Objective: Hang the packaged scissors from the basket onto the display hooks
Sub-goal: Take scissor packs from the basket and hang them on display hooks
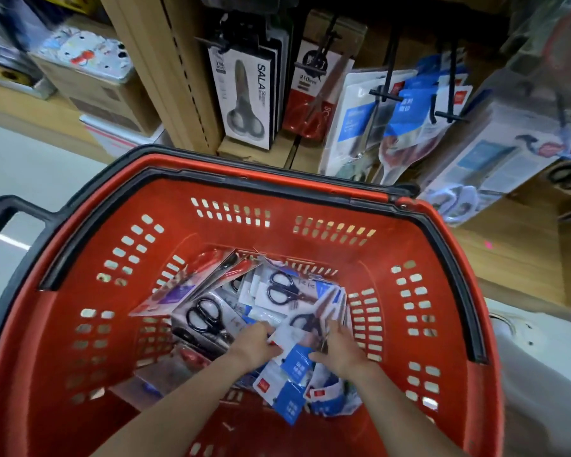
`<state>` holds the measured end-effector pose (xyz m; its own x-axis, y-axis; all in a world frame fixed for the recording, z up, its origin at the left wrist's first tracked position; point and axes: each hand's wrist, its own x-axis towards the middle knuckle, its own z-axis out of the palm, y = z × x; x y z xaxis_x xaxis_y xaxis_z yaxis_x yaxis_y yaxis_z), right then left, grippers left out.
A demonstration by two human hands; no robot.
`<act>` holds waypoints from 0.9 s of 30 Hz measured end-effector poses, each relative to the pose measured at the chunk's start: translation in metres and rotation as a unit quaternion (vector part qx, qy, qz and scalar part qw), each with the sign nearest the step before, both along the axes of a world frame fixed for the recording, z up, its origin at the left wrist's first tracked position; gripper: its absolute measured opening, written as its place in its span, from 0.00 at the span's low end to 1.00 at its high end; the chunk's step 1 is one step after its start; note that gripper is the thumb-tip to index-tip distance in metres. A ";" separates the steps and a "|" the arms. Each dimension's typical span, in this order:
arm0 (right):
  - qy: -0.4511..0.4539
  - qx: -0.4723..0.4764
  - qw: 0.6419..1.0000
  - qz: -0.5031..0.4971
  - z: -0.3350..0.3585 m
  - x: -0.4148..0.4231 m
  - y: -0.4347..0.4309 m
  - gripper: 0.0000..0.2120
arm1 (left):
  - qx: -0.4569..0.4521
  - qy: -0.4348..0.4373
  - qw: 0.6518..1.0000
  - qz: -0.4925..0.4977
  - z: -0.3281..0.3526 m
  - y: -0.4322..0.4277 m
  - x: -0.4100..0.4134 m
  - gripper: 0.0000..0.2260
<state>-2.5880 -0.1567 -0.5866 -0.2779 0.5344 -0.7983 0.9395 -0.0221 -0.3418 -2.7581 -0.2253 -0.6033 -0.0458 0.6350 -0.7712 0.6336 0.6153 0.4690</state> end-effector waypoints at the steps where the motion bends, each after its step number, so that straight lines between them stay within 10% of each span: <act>1: -0.001 0.005 1.000 -0.002 -0.002 0.001 -0.002 0.35 | 0.016 -0.003 1.000 0.013 -0.001 0.000 0.002 0.05; 9: 0.126 0.157 0.976 0.085 0.008 -0.015 0.022 0.39 | 0.212 -0.039 0.975 0.058 0.047 0.022 -0.015 0.11; 15: 0.240 0.134 0.961 0.043 0.043 -0.035 0.040 0.13 | 0.334 -0.113 0.922 0.159 0.110 0.033 -0.042 0.05; 21: 0.383 0.088 0.909 -0.139 0.097 -0.049 0.034 0.07 | 0.294 -0.282 0.866 0.288 0.128 0.018 -0.051 0.11; 27: 0.425 0.017 0.883 -0.197 0.100 -0.059 0.010 0.04 | 0.309 -0.236 0.877 0.283 0.127 -0.006 -0.049 0.08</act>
